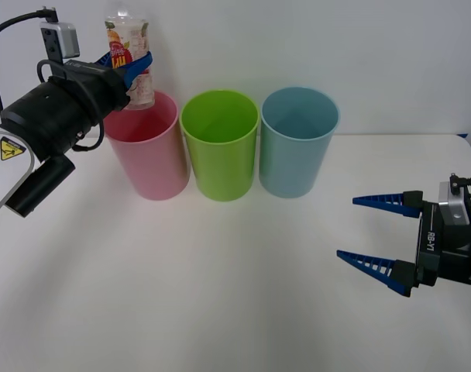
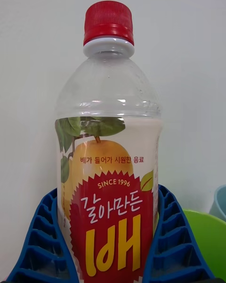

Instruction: Put cans in the blue bin and PET bottles in the pink bin and trash in the green bin.

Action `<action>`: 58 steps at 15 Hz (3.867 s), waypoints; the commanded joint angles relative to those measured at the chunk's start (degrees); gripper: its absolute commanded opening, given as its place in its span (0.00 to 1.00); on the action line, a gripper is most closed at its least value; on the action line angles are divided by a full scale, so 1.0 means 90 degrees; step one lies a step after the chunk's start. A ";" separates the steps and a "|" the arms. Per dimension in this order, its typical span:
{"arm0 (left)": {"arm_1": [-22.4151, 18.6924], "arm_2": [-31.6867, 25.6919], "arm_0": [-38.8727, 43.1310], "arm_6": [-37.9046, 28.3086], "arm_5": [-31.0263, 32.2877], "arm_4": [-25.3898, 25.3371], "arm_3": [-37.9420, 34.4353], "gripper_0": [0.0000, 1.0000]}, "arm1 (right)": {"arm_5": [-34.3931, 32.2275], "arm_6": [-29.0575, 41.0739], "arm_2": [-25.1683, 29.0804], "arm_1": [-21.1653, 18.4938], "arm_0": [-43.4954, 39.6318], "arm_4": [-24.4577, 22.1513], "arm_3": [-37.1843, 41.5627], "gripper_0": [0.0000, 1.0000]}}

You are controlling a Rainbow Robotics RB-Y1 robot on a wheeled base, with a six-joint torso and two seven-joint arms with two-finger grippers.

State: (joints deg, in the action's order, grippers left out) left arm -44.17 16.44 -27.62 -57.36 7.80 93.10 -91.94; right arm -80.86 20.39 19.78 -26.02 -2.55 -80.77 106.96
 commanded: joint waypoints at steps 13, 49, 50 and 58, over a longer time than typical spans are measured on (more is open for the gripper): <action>0.0289 -0.0069 -0.0281 0.0397 0.0168 0.0359 0.0606 0.10 | 0.0000 0.0000 0.0000 0.0000 0.0000 0.0000 0.0000 1.00; -0.0668 -0.2911 0.3703 0.1257 0.5022 -0.1048 -0.2812 1.00 | 0.0000 0.0000 0.0000 0.0000 0.0000 0.0000 0.0000 1.00; -0.0659 -0.2969 0.3948 0.1247 0.5022 -0.1009 -0.2919 1.00 | 0.0000 0.0000 0.0000 0.0000 0.0000 0.0000 0.0000 1.00; 0.1031 -0.3985 0.5110 0.1139 0.6174 0.0398 -0.3847 1.00 | 0.0000 0.0000 0.0000 0.0000 0.0000 0.0000 0.0000 1.00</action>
State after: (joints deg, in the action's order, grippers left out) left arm -35.90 -19.34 17.37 -47.00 63.37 95.72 -126.04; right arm -80.86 20.39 19.78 -26.02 -2.55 -80.77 106.96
